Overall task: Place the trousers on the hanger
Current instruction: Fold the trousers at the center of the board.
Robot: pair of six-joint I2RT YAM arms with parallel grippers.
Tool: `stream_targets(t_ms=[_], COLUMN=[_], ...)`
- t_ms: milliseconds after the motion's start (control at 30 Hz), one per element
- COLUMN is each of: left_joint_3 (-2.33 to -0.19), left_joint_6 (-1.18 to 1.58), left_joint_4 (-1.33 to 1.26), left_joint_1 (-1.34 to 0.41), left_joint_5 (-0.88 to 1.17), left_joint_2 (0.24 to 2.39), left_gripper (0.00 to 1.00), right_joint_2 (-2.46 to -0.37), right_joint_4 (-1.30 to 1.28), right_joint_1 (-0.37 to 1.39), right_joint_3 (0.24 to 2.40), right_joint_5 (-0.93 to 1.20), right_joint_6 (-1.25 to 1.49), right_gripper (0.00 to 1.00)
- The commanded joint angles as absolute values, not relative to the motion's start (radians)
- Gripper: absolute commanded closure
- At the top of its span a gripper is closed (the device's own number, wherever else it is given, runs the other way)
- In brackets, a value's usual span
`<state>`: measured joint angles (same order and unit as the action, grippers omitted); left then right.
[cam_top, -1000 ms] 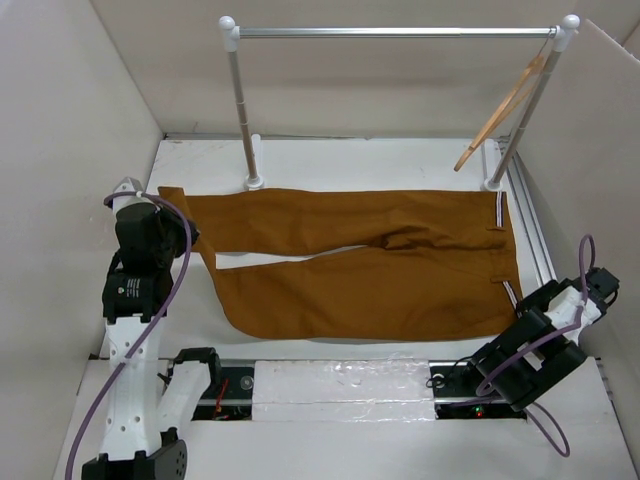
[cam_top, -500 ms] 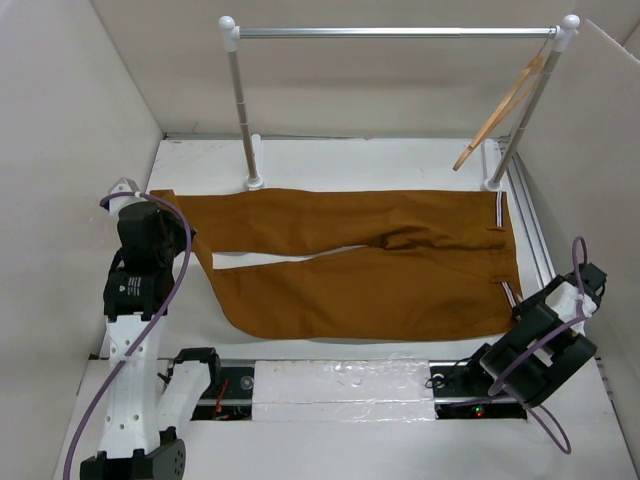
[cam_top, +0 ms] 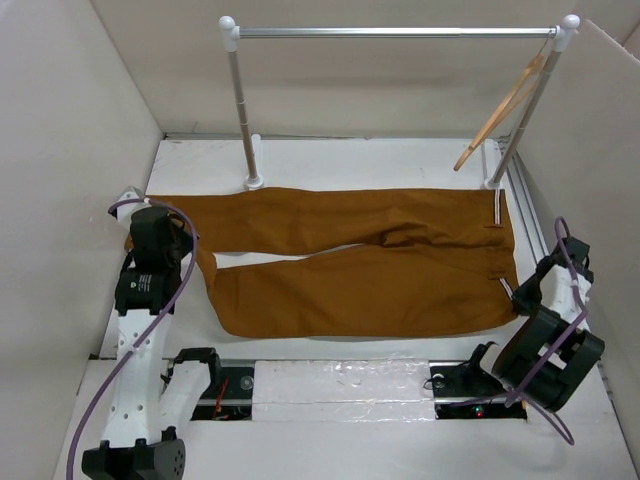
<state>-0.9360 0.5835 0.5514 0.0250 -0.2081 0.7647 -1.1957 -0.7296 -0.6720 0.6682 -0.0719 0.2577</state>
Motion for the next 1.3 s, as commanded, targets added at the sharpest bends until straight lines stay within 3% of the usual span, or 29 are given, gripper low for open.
stream_targets(t_ms=[0, 300, 767, 1000, 1267], left_joint_3=[-0.94, -1.048, -1.311, -1.552, -1.88], left_joint_6=[0.574, 0.591, 0.649, 0.62, 0.611], left_joint_4=[0.471, 0.492, 0.609, 0.667, 0.701], left_joint_1=[0.02, 0.031, 0.069, 0.069, 0.169], left_joint_5=[-0.279, -0.505, -0.816, -0.939, -0.894], left_joint_2=[0.764, 0.962, 1.382, 1.627, 1.949], left_gripper=[1.0, 1.0, 1.0, 1.0, 1.0], right_joint_2=[-1.138, -1.206, -1.692, -1.876, -2.097], right_joint_4=[-0.797, -0.859, -0.667, -0.577, -0.557], right_joint_1=[-0.64, -0.58, -0.396, -0.387, -0.365], right_joint_3=[0.848, 1.162, 1.613, 1.757, 1.997], right_joint_5=[-0.093, -0.023, 0.124, 0.166, 0.141], right_joint_6=[0.16, 0.047, 0.133, 0.167, 0.198], right_gripper=[1.0, 1.0, 1.0, 1.0, 1.0])
